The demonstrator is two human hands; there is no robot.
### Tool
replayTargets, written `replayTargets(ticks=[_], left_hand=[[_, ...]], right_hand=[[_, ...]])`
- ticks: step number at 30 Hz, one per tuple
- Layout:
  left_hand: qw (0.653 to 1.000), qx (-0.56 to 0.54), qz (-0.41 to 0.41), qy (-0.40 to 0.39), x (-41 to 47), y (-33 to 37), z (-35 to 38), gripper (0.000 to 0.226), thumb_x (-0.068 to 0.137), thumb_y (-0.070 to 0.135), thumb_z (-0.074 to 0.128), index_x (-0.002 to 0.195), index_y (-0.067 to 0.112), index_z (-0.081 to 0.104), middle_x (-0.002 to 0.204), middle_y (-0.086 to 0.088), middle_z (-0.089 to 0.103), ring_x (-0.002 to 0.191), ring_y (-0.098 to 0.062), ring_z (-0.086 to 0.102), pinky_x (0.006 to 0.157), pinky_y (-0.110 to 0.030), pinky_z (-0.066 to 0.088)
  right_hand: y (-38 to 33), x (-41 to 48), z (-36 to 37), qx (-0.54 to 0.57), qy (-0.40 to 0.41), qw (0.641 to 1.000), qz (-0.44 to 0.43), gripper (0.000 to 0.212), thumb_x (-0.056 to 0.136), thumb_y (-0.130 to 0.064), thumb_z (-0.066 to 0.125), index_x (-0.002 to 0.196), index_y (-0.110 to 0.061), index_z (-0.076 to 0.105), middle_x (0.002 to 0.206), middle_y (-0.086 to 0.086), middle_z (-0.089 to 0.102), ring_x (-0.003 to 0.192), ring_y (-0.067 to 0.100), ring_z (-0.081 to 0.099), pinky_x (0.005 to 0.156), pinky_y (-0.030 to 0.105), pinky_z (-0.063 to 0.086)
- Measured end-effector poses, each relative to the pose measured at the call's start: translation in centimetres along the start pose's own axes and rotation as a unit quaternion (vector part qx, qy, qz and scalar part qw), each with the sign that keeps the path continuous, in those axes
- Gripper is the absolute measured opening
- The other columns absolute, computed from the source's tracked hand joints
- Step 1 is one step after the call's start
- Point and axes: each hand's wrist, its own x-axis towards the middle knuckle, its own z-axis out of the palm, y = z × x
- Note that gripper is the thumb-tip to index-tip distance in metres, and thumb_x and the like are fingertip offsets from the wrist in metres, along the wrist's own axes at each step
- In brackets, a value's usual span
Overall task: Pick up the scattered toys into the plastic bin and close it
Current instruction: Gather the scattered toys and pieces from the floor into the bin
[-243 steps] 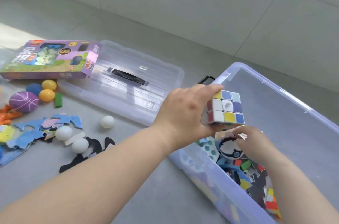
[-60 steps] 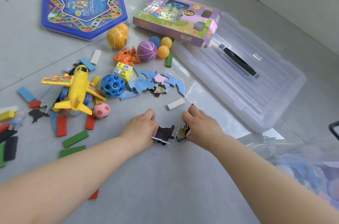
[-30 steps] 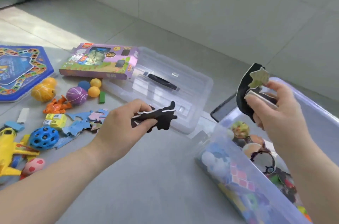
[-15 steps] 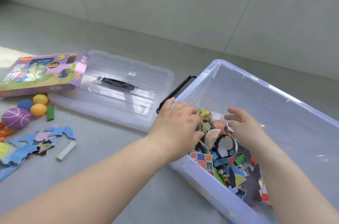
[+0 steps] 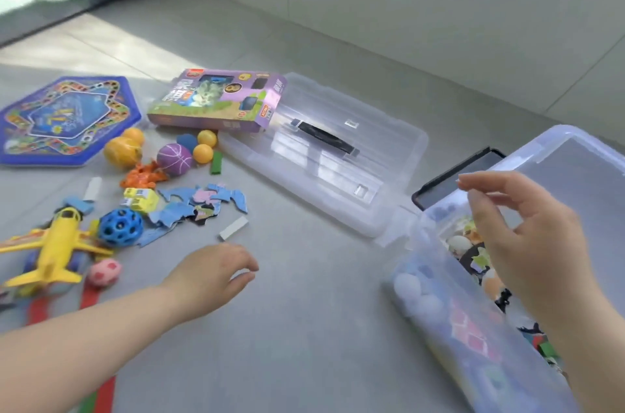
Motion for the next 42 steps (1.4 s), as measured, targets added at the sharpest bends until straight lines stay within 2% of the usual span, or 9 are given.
replayTargets(ticks=[8,10,13,15,21,26,32,37,42], left_hand=[[0.980,0.042,-0.179,-0.072,-9.9,-9.2,1.5,0.042,0.073,0.023,0.073,0.113,0.025,0.062,0.120,0.002,0.062,0.108,-0.015,0.061,0.087,-0.021,0.047],[0.970,0.016,-0.240,-0.039,-12.6,-10.4,2.4,0.062,0.056,0.023,0.085,0.112,0.024,0.059,0.123,-0.012,0.061,0.108,-0.023,0.063,0.087,-0.030,0.051],[0.940,-0.012,-0.330,-0.086,-15.5,-11.6,4.0,0.072,0.089,0.041,0.050,0.145,0.023,0.009,0.156,-0.001,0.000,0.144,-0.019,0.009,0.116,-0.031,0.011],[0.938,0.003,-0.334,-0.096,-16.2,-12.0,3.7,0.075,0.090,0.045,0.044,0.146,0.025,-0.001,0.156,0.003,-0.009,0.144,-0.016,0.001,0.117,-0.029,0.005],[0.957,0.000,-0.288,-0.033,-18.6,-14.6,3.9,0.064,0.062,0.065,0.033,0.109,0.024,0.050,0.104,0.000,0.068,0.106,-0.016,0.045,0.073,-0.031,0.056],[0.920,-0.085,-0.382,0.012,-19.3,-14.9,4.8,0.077,0.081,0.051,0.055,0.143,0.026,0.016,0.154,0.008,0.004,0.143,-0.015,0.001,0.116,-0.032,0.014],[0.943,-0.042,-0.325,0.065,-20.9,-17.6,5.9,0.055,0.060,0.045,0.071,0.105,0.022,0.051,0.099,-0.006,0.068,0.098,-0.012,0.041,0.067,-0.038,0.055],[0.910,-0.121,-0.391,0.072,-19.3,-17.0,4.9,0.053,0.079,0.025,0.068,0.126,0.017,0.045,0.125,0.001,0.049,0.121,-0.018,0.042,0.102,-0.029,0.033],[0.880,-0.183,-0.437,0.004,-18.0,-17.4,4.1,0.054,0.080,0.025,0.067,0.127,0.014,0.042,0.128,-0.003,0.047,0.121,-0.016,0.042,0.098,-0.024,0.033]], right_hand=[[-5.7,-0.1,12.5,-0.185,-0.247,0.918,-0.249,0.027,0.087,-0.023,0.048,0.106,-0.016,0.066,0.102,-0.006,0.065,0.099,0.012,0.058,0.083,0.012,0.040],[-5.7,1.0,16.7,-0.259,-0.334,0.885,-0.193,0.037,0.095,-0.028,0.043,0.131,-0.023,0.047,0.132,-0.007,0.050,0.123,0.017,0.046,0.095,0.025,0.038],[-6.4,3.0,22.1,-0.264,-0.364,0.893,-0.031,0.048,0.095,-0.029,0.045,0.140,-0.019,0.034,0.144,0.002,0.038,0.130,0.022,0.039,0.099,0.030,0.036],[-6.6,2.9,25.2,-0.268,-0.408,0.873,-0.013,0.053,0.094,-0.027,0.046,0.143,-0.018,0.028,0.149,0.005,0.031,0.133,0.025,0.035,0.103,0.031,0.034],[-7.6,2.5,31.3,-0.261,-0.399,0.878,-0.052,0.053,0.096,-0.021,0.041,0.145,-0.018,0.022,0.157,0.004,0.006,0.141,0.027,0.013,0.110,0.035,0.024],[-7.9,4.4,34.0,-0.270,-0.389,0.881,-0.015,0.047,0.098,-0.023,0.036,0.143,-0.012,0.030,0.156,0.008,0.016,0.141,0.029,0.016,0.110,0.037,0.023],[-7.6,4.1,35.3,-0.265,-0.372,0.889,0.008,0.029,0.091,-0.019,0.052,0.112,0.001,0.053,0.124,0.019,0.048,0.116,0.035,0.040,0.083,0.037,0.037],[-7.7,3.9,35.5,-0.195,-0.377,0.901,0.091,0.019,0.087,-0.015,0.058,0.102,-0.006,0.049,0.099,0.014,0.051,0.107,0.034,0.048,0.072,0.030,0.031],[-7.3,3.1,35.0,-0.156,-0.402,0.890,0.150,0.041,0.088,-0.018,0.059,0.124,-0.005,0.044,0.116,0.017,0.056,0.089,0.024,0.043,0.072,0.028,0.032]])
